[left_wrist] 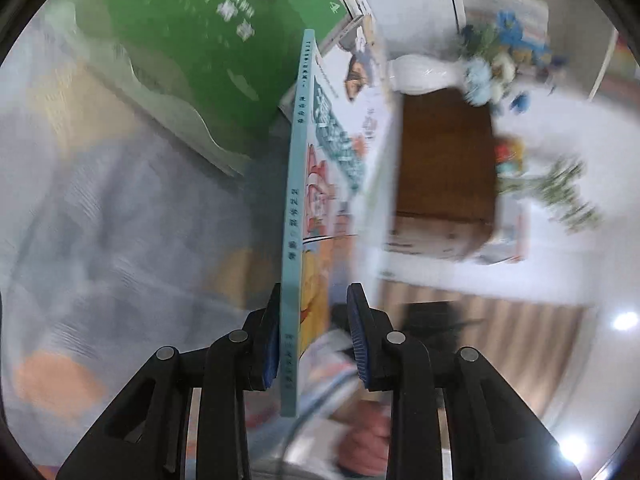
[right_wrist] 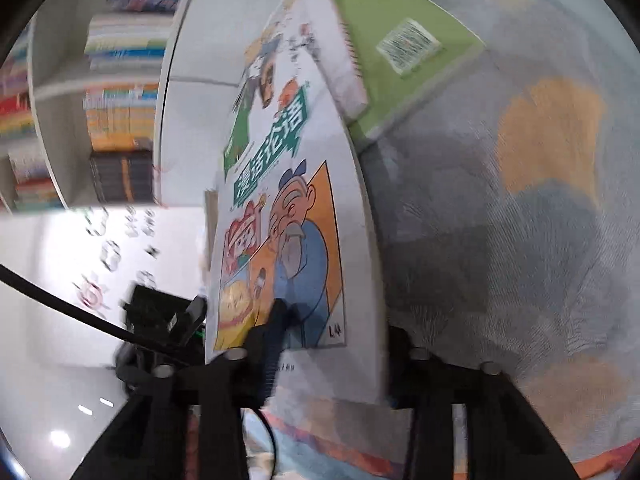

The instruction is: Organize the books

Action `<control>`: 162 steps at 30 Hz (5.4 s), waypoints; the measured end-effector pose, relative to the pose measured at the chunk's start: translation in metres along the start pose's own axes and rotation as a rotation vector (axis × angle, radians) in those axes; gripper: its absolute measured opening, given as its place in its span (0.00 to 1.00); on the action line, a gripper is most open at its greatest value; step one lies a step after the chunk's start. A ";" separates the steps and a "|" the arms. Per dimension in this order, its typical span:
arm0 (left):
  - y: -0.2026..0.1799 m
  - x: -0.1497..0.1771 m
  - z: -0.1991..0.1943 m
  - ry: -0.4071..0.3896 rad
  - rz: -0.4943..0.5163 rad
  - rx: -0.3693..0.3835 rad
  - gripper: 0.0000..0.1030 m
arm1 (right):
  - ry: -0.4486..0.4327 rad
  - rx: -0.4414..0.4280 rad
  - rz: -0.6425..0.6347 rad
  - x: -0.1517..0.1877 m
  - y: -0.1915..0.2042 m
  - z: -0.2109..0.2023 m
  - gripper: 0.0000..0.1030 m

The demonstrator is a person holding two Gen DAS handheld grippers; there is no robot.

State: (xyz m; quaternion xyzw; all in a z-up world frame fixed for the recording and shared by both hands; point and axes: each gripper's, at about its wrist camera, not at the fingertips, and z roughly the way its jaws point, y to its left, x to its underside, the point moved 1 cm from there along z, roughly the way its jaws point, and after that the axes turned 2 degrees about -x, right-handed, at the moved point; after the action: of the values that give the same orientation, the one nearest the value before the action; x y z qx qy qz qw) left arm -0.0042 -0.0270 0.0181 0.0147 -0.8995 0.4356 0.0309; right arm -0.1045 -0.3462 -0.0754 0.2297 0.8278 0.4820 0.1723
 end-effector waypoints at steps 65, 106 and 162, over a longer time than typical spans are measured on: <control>0.196 -0.200 -0.334 -0.444 0.101 -0.268 0.29 | 0.095 0.531 -0.695 0.041 0.364 0.420 0.37; 0.033 -0.131 -0.070 -0.162 0.323 -0.484 0.57 | -0.143 0.599 -0.269 -0.045 0.130 0.169 0.47; 0.052 -0.004 -0.073 -0.189 -0.180 0.185 0.17 | 0.221 -0.050 -0.001 -0.003 0.040 0.102 0.55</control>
State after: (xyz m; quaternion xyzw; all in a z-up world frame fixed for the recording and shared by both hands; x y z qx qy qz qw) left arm 0.0002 0.0627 0.0221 0.1389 -0.8494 0.5088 -0.0164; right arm -0.0419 -0.2571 -0.0891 0.1705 0.8296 0.5247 0.0859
